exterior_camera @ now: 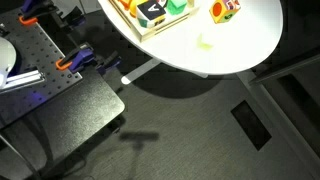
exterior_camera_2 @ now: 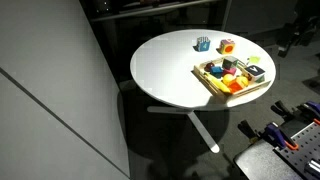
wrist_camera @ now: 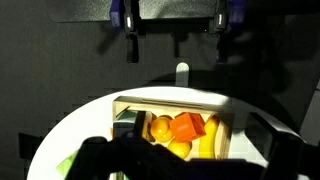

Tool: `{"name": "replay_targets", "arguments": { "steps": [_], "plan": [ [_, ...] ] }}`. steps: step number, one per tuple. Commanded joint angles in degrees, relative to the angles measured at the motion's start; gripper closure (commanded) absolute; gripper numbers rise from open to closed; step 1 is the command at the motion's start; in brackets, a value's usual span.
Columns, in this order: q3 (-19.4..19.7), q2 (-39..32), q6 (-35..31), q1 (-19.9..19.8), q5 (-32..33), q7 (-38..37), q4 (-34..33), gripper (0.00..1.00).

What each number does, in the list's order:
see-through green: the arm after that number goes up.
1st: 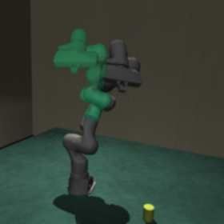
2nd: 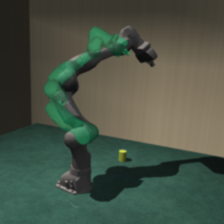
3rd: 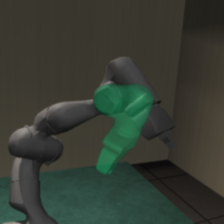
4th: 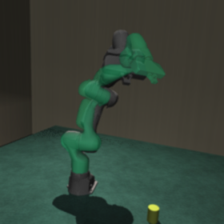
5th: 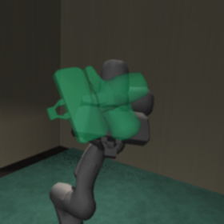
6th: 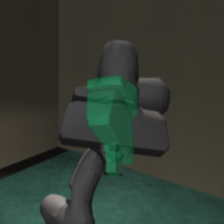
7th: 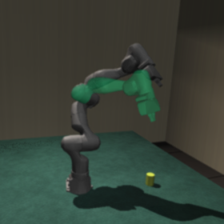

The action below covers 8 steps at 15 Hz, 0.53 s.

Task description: Pick up the light green bowl and place it in the wooden tray

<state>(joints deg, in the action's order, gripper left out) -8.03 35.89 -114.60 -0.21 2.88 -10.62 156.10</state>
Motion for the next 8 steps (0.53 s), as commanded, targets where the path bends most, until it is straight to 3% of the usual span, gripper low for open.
{"name": "replay_targets", "arguments": {
  "steps": [1, 8],
  "plan": [
    [0.6, -0.05, 0.12, 0.63, 0.36, -0.32, -0.08, 0.0],
    [1.7, -1.95, 0.53, 0.22, -0.41, 0.14, -1.84, 0.0]
  ]
}}
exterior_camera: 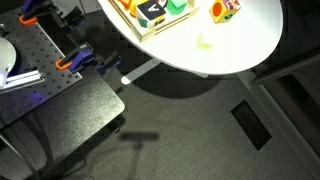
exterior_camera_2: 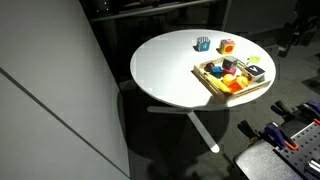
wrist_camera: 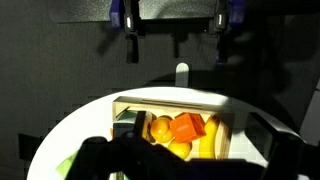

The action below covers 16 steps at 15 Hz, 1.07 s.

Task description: Pick up the light green bowl and place it in the wooden tray

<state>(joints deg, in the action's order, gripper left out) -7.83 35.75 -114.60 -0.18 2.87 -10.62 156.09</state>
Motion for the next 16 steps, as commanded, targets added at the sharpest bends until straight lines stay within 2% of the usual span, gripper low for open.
{"name": "replay_targets", "arguments": {
  "steps": [1, 9, 16],
  "plan": [
    [1.82, -2.43, 0.41, 0.04, -0.48, 0.17, -2.31, 0.0],
    [5.61, -11.04, -2.19, -0.49, -2.17, 0.86, -9.56, 0.0],
    [9.02, -21.61, -7.41, -0.36, -7.46, 3.86, -18.35, 0.0]
  ]
}}
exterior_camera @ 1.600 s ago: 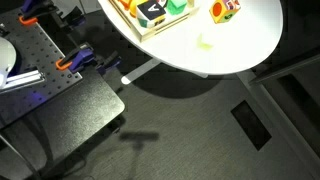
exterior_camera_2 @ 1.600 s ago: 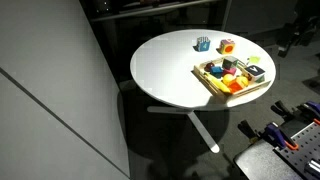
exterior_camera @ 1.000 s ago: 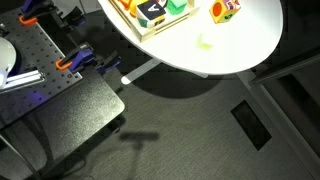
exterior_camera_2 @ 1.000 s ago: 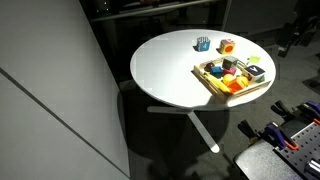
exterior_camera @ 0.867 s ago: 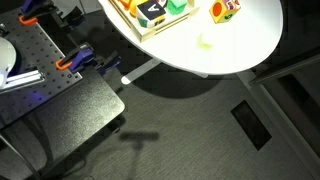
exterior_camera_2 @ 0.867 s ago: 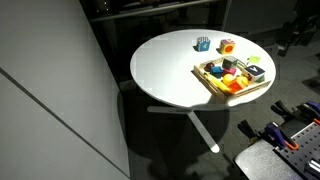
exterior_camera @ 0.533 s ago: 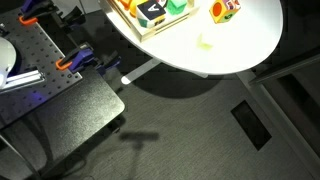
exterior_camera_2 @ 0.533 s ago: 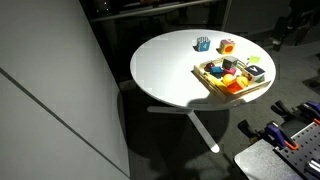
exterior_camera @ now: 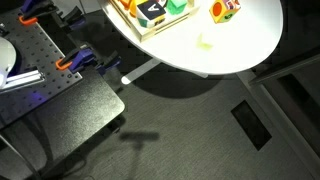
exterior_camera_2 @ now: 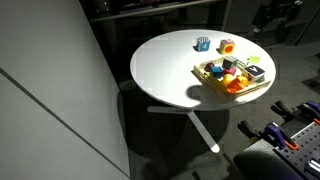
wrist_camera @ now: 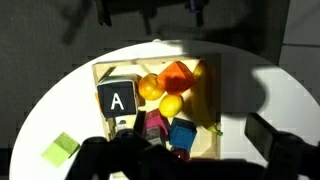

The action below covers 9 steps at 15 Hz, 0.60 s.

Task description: Pick up the light green bowl and place it in the wooden tray

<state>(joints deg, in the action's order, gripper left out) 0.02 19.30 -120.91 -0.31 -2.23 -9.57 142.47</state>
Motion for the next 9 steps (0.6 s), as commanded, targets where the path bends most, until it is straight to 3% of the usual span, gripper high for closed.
{"name": "replay_targets", "arguments": {
  "steps": [1, 9],
  "plan": [
    [1.56, -6.68, -1.74, -0.15, -2.91, 4.14, -5.73, 0.0],
    [3.22, -17.29, -6.76, -1.36, -0.83, 12.89, -11.48, 0.0]
  ]
}}
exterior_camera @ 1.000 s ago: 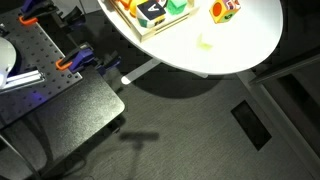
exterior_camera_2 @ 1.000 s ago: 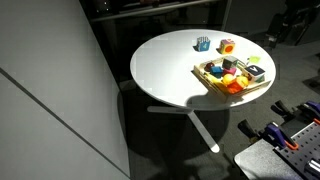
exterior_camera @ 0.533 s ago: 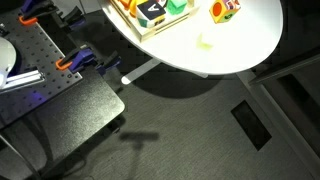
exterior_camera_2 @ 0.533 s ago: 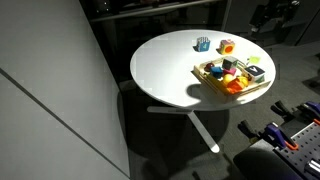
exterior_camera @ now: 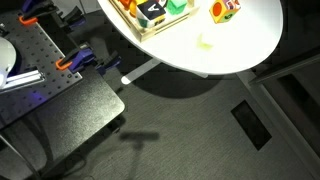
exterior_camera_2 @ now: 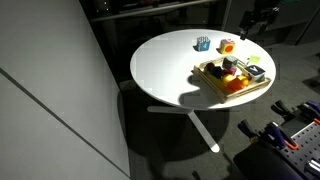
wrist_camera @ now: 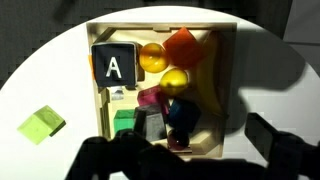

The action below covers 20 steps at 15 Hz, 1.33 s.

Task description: Pick up the light green bowl and place it in the wooden tray

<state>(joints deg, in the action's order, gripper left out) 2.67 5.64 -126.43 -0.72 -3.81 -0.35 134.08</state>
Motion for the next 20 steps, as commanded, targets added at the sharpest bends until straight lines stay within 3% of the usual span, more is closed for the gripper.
{"name": "replay_targets", "arguments": {
  "steps": [1, 6, 20],
  "plan": [
    [0.82, -4.6, -1.87, -1.29, 1.16, 4.86, -3.65, 0.0],
    [1.42, -7.35, -4.16, -2.64, 5.04, 5.89, -5.64, 0.0],
    [1.6, -8.9, -3.21, -3.09, 4.38, 4.07, -5.72, 0.0]
  ]
}}
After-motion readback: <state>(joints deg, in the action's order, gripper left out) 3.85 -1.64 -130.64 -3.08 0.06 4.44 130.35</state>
